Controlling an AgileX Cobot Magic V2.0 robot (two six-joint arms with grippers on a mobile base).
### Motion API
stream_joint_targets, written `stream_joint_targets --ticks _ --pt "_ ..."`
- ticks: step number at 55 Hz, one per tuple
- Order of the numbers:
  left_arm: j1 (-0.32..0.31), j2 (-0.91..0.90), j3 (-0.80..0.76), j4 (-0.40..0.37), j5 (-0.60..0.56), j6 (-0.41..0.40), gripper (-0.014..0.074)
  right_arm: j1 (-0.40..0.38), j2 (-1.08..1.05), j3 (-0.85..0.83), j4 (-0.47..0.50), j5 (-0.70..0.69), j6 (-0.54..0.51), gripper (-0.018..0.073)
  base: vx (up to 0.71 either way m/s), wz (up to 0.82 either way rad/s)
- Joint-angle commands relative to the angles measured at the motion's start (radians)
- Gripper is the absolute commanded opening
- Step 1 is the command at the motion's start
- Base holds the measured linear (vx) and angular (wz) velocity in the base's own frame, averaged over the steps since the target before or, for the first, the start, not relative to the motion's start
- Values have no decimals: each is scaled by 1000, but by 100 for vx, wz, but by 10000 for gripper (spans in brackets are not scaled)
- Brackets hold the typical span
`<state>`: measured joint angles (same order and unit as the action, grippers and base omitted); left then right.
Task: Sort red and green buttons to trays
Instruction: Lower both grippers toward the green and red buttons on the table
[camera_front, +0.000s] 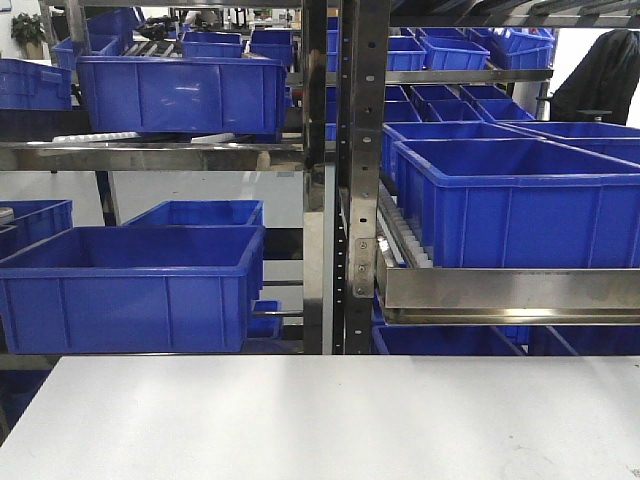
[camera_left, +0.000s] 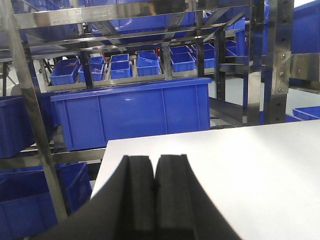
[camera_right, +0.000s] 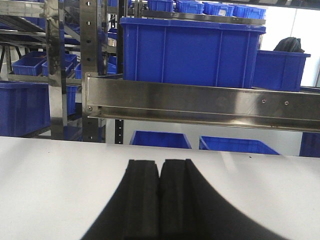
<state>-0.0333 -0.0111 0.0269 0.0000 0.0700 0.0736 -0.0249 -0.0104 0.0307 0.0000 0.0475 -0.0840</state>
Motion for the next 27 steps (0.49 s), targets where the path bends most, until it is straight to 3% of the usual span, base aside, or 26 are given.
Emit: stream_joint_targets --ticks 1,27 --pt "1 -15 -20 -8 -80 -1 -6 -8 -12 14 -7 -84 2 -9 0 0" --pt "1 -15 -20 -7 -82 -1 -6 -8 -12 14 -7 -84 2 -9 0 0"
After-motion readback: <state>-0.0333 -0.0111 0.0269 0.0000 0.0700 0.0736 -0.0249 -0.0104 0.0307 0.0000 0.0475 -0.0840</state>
